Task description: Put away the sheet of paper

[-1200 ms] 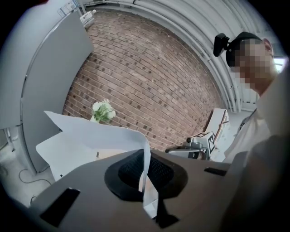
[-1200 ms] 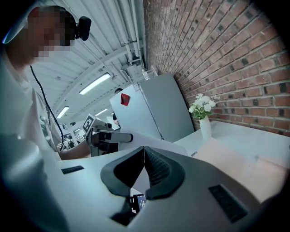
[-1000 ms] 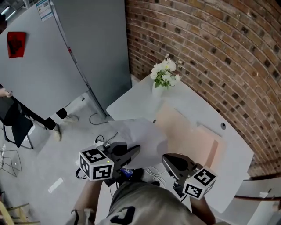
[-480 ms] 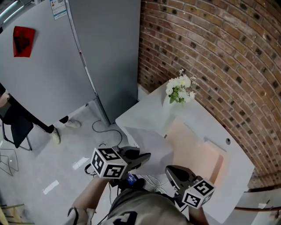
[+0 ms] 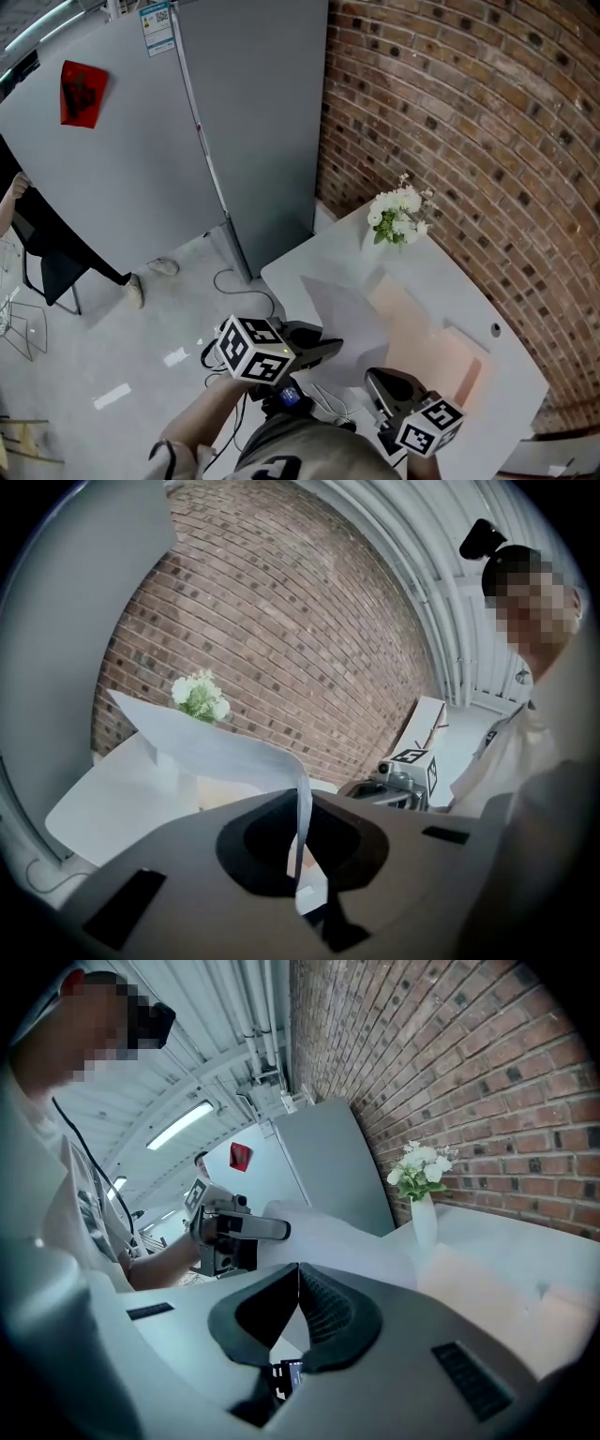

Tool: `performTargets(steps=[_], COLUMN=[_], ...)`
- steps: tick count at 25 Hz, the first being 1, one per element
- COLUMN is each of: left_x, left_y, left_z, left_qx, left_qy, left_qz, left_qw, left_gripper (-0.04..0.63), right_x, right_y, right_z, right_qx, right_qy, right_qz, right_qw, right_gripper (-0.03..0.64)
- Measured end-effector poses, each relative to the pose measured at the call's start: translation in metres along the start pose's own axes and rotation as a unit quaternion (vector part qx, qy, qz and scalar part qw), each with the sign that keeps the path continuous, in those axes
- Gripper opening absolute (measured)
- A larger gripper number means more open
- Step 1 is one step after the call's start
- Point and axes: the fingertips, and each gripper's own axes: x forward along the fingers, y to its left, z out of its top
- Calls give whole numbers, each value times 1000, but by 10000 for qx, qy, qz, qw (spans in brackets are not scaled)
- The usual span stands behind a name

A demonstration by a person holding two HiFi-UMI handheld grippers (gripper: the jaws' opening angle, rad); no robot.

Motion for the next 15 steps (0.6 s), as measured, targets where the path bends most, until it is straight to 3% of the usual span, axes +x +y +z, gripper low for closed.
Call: performTargets(steps=[8, 15], left_x=[35, 41], left_y=[-3, -6], left_z=[-6, -10], left_qx=[-118, -778], left_qy=[234, 301], left_qz=[182, -171], left_qw=[9995, 9964], left_gripper=[14, 14], right_x=[-28, -40], right_y=[-16, -16], right_z=[-13, -24], right_qx=[56, 34], right_qy=[167, 339], right_qz=[289, 400], right_qw=[9994, 9986], right_gripper=[23, 23])
